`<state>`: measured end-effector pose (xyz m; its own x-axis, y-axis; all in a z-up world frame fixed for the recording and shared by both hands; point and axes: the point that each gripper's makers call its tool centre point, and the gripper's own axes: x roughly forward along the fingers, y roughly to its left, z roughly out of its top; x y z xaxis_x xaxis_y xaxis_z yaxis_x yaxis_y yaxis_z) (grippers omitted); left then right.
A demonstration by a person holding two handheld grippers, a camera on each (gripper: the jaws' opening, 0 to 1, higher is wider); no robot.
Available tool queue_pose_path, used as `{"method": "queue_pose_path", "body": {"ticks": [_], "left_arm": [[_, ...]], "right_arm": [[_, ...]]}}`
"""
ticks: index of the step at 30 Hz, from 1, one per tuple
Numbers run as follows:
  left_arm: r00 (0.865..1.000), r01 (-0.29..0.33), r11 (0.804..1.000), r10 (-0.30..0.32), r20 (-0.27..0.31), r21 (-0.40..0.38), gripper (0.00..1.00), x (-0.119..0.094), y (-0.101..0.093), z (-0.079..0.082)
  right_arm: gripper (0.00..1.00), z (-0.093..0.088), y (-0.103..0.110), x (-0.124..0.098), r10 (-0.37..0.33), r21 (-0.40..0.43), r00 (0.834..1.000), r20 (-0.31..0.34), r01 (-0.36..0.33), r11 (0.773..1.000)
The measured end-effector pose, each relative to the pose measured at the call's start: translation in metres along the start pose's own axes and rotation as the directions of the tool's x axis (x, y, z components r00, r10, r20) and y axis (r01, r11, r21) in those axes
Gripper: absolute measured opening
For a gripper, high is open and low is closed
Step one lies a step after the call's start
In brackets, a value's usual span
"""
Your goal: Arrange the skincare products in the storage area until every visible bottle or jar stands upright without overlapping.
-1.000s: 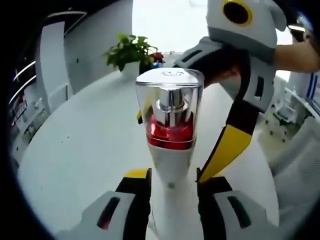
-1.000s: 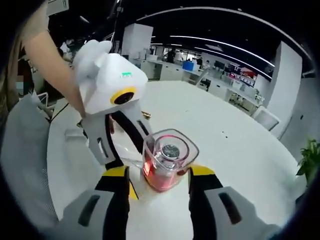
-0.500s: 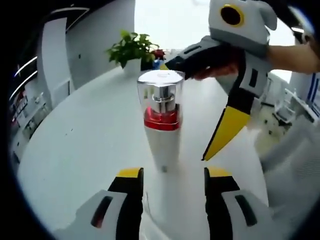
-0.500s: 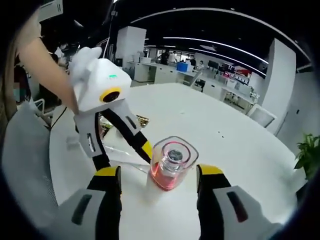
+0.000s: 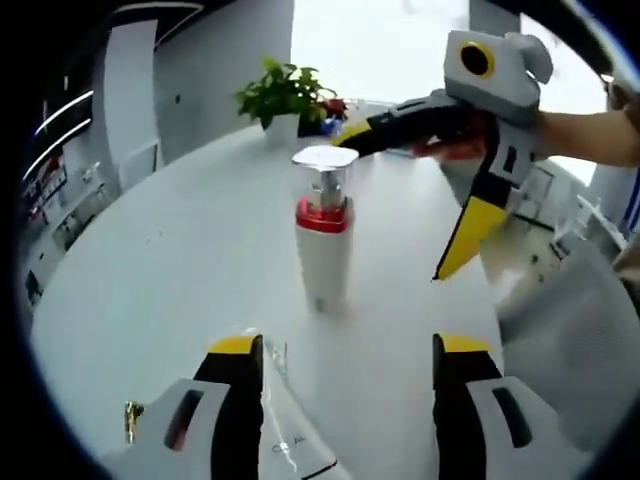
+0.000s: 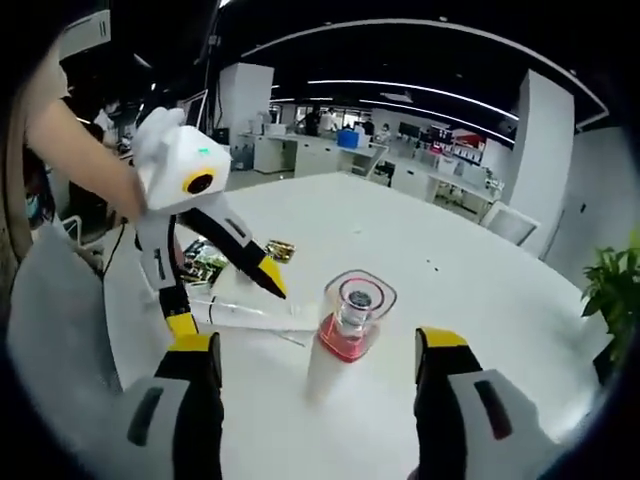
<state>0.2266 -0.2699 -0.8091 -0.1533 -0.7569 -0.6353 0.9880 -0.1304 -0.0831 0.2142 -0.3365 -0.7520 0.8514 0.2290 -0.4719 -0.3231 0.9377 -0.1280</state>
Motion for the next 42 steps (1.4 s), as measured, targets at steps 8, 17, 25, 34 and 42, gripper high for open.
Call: {"method": "queue_pose_path", "body": {"ticks": [8,17,25,34,42], "left_arm": [[1.000,-0.028,0.998,0.028,0.005,-0.049,0.76,-0.026,-0.008,-0.010],[0.997,-0.074,0.991,0.078,0.028,-0.114,0.85,-0.058,-0.015,-0.023],[0.989,-0.135,0.977,0.143,0.037,-0.167,0.91,-0.088,-0.022,-0.039],[0.976,-0.187,0.950,0.209,0.064,-0.249,0.94,-0.121,-0.036,-0.054],[0.962,-0.226,0.927,0.262,0.082,-0.301,0.96,-0.145,-0.049,-0.065]], "right_arm": [[0.84,0.018,0.009,-0.010,-0.005,0.014,0.999,0.034,0.005,1.000],[0.90,0.026,0.025,-0.021,0.009,-0.001,0.999,0.044,-0.009,1.000],[0.94,0.024,0.040,-0.034,0.014,0.015,0.999,0.051,-0.015,1.000],[0.99,0.021,0.051,-0.047,-0.003,0.080,0.998,0.069,-0.002,0.997],[0.99,0.024,0.063,-0.056,-0.004,0.138,0.995,0.102,-0.011,0.990]]}}
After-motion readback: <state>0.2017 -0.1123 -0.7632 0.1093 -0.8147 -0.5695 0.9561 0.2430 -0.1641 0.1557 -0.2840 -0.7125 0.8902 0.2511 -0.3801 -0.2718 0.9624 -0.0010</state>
